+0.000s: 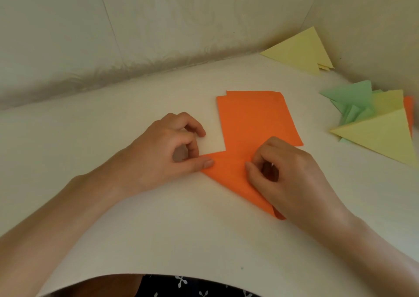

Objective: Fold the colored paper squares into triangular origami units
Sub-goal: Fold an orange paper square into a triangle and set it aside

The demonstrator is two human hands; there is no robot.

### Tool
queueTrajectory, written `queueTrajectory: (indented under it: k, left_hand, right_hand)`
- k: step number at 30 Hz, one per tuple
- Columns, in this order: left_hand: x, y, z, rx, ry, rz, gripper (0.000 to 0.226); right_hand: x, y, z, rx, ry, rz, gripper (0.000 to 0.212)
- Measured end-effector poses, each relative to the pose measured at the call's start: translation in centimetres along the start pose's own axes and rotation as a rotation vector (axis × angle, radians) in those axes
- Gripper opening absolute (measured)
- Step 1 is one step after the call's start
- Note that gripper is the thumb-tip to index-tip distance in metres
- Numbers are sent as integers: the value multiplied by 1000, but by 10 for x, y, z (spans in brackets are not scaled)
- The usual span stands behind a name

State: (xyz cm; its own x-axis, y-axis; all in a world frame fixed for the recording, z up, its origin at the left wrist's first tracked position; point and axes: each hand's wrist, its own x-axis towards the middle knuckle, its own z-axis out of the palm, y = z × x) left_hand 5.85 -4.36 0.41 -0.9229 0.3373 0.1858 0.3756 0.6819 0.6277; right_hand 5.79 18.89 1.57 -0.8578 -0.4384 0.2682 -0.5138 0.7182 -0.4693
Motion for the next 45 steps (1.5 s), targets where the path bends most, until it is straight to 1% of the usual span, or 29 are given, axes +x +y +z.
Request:
queueTrajectory:
  k: [9, 14, 21, 29, 33, 40, 42, 45]
  left_hand:
    - [-3, 0, 3, 141, 56, 34, 36]
    - [-2, 0, 5, 221, 102, 94, 37]
    - [-3, 6, 9, 319, 151, 101, 37]
    - [-4, 9, 11, 301, 213, 71, 39]
    - [-4, 9, 11, 314, 217, 62, 40]
    - [-5, 15, 11, 356, 228, 67, 35]
    - [-5, 16, 12, 362, 220, 88, 32]
    - [-3, 15, 16, 407, 171, 222, 24]
  right_hand:
    - [12, 6, 4, -38, 27, 40, 24]
    - [16, 6, 6, -68, 43, 14, 24]
    - [15, 7, 11, -96, 107, -28, 21]
    - [15, 9, 13, -122, 145, -64, 23]
    - [15, 9, 14, -135, 152, -60, 23]
    - [16, 9, 16, -123, 159, -65, 23]
    - [15, 9, 15, -124, 153, -64, 22]
    - [15, 8, 15, -125, 149, -71, 22]
